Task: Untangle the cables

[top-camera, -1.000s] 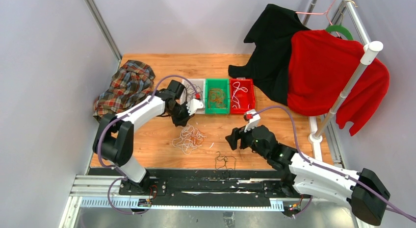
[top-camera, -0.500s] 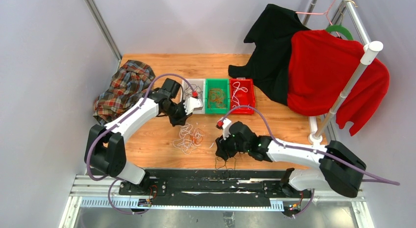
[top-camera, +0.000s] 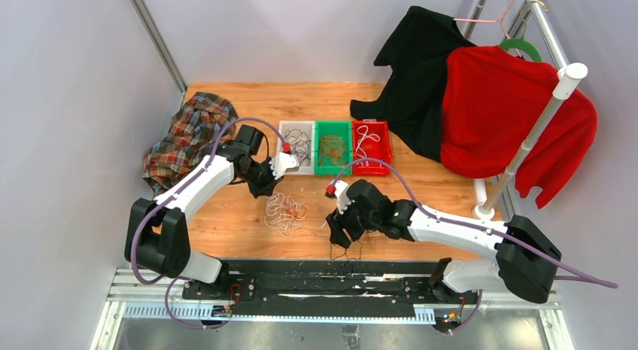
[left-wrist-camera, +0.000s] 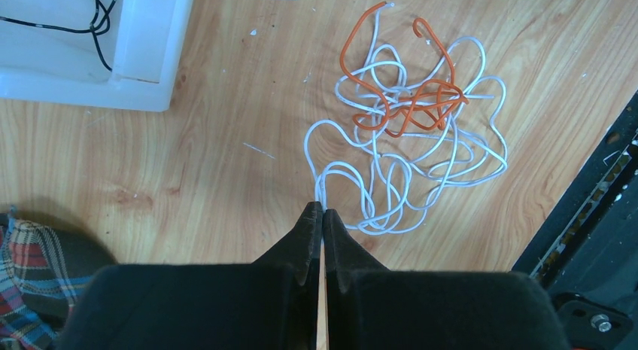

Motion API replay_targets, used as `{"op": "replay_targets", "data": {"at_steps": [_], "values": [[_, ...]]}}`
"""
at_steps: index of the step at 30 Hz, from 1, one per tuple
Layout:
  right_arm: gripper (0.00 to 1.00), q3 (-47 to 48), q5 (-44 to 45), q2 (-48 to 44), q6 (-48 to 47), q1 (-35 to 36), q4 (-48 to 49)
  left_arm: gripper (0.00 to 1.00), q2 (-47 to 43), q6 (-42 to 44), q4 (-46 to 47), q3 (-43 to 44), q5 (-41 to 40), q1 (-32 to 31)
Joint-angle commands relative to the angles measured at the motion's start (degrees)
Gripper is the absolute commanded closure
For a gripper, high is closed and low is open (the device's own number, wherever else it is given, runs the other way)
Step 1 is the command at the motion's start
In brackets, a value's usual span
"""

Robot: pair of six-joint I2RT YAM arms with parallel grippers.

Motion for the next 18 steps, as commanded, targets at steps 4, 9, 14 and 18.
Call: {"op": "replay_targets", "data": {"at_steps": [4, 9, 14, 18], "values": [[0.41, 0.63, -2.3, 1.24, -0.63, 2.24, -6.71, 0.99, -1.47, 0.3, 1.61, -0.16, 1.49, 0.6], [0.63, 2.08, -1.08, 6.48, -0.32, 2.55, -7.1, 0.99, -1.46, -0.1, 1.76, 0.4, 2.06, 0.64], [0.99, 6.56, 6.97, 2.35, -0.67, 2.27, -8.88, 0.99, -1.72, -0.18, 1.89, -0.11, 2.12, 0.6], [0.99, 13.32, 10.5, -2.24, -2.44, -0.48, -9.18, 0.99, -1.95, 0.0, 1.95, -0.75, 2.55, 0.6]]}}
